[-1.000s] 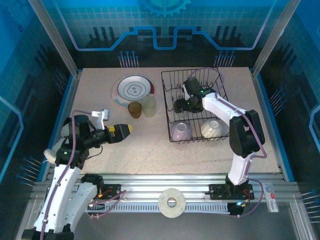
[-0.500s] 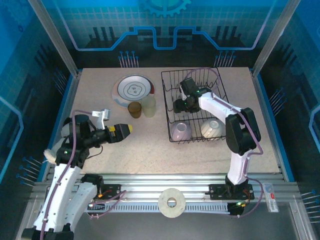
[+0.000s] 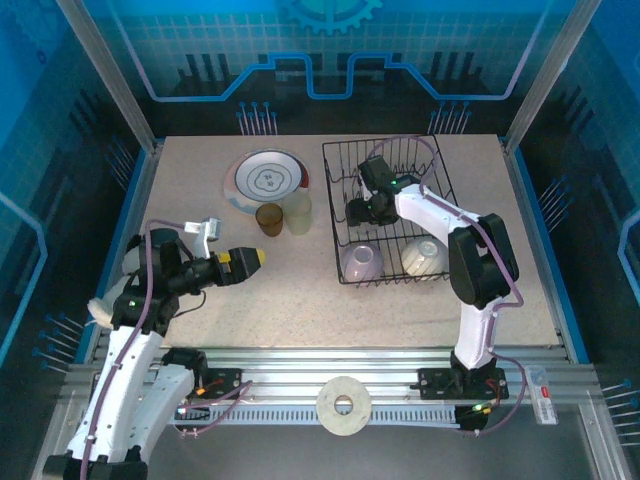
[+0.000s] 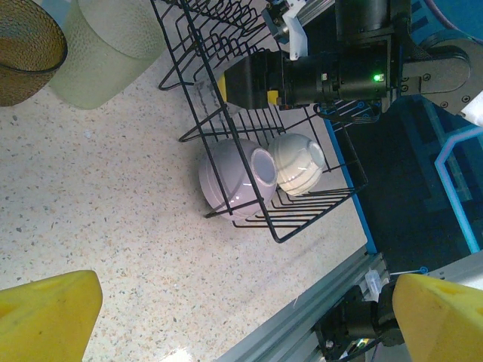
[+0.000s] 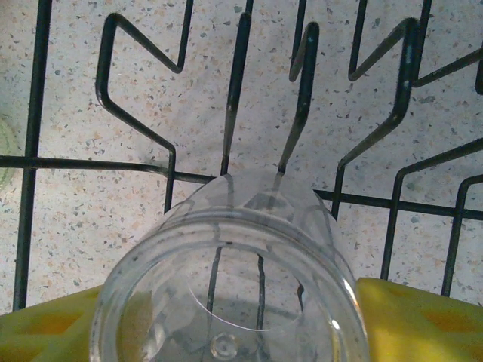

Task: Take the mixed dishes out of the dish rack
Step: Pick up the cup from the dish rack.

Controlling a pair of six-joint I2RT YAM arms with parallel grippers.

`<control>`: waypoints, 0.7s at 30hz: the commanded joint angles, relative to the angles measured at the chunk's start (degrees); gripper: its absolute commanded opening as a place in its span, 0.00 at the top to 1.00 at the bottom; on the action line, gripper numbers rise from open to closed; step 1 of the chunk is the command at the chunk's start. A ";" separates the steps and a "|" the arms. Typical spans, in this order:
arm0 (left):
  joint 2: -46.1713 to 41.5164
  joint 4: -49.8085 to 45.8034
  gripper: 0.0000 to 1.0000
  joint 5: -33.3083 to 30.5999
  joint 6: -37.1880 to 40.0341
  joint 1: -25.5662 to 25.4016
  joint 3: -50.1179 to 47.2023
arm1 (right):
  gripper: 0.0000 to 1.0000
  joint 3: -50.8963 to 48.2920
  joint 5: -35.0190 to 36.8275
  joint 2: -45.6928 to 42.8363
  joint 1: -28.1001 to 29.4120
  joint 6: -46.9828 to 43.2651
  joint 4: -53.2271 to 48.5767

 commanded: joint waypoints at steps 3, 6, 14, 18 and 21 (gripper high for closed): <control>0.17 0.26 0.01 0.82 -0.56 -0.34 -0.37 | 0.36 1.51 0.47 0.93 0.83 0.03 -0.77; 0.30 0.12 0.01 0.82 -0.58 -0.34 -0.40 | 0.43 1.04 0.48 0.30 0.82 0.13 -0.42; 0.63 -0.27 0.01 0.21 -0.74 -0.34 -0.21 | 0.55 -3.25 0.45 -5.93 0.65 1.08 2.25; 0.72 -0.86 0.01 -1.22 -1.00 -0.34 -0.06 | 0.57 -9.10 -2.28 -12.42 -0.59 3.69 6.18; 0.74 -0.94 0.00 -1.64 -0.98 -0.34 -0.04 | 0.57 -14.78 -5.73 -18.71 -2.57 6.22 10.28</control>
